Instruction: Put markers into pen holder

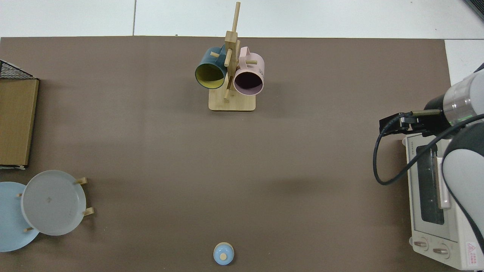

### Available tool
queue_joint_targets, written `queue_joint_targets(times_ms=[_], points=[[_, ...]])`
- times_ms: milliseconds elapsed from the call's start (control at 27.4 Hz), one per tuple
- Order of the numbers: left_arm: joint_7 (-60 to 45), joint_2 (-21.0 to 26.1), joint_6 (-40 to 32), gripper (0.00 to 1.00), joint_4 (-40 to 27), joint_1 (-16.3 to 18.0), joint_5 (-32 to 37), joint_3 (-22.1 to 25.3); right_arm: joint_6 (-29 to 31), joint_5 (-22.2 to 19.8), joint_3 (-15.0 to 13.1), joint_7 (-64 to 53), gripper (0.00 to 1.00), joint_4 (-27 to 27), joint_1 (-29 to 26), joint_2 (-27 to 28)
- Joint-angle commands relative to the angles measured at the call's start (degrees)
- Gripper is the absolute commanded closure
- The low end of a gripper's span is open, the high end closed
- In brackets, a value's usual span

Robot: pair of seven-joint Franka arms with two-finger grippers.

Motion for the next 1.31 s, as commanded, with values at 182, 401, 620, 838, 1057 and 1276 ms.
queue_joint_targets(times_ms=[182,401,620,838,1057,1276], points=[[-35.26,-0.84,-12.64,0.00,0.76,-0.70,-10.00,-5.56,1.58,1.12,0.46,-1.66,0.00,-1.78,-0.97,-1.23],[-60.47,-1.63,-18.62,0.00,0.40,-0.79,-18.00,-8.20,1.58,1.20,0.37,-1.66,0.00,-1.78,-0.97,-1.32],[-87.64,-1.89,-20.38,0.00,0.40,-1.31,-23.99,-11.27,1.58,1.20,0.37,-1.66,0.00,-1.78,-0.97,-1.32],[-106.28,-1.89,-21.35,0.00,0.40,-2.02,-24.43,-14.70,1.58,1.20,0.46,-1.66,0.00,-1.78,-0.97,-1.32],[-117.91,-1.98,-22.84,0.00,0.67,-2.63,-28.12,-15.76,1.58,1.20,0.37,-1.66,0.00,-1.78,-0.97,-1.32],[-118.35,-2.42,-25.04,0.00,0.76,-2.72,-28.12,-16.29,1.58,1.20,0.37,-1.66,0.00,-1.78,-0.97,-1.32]])
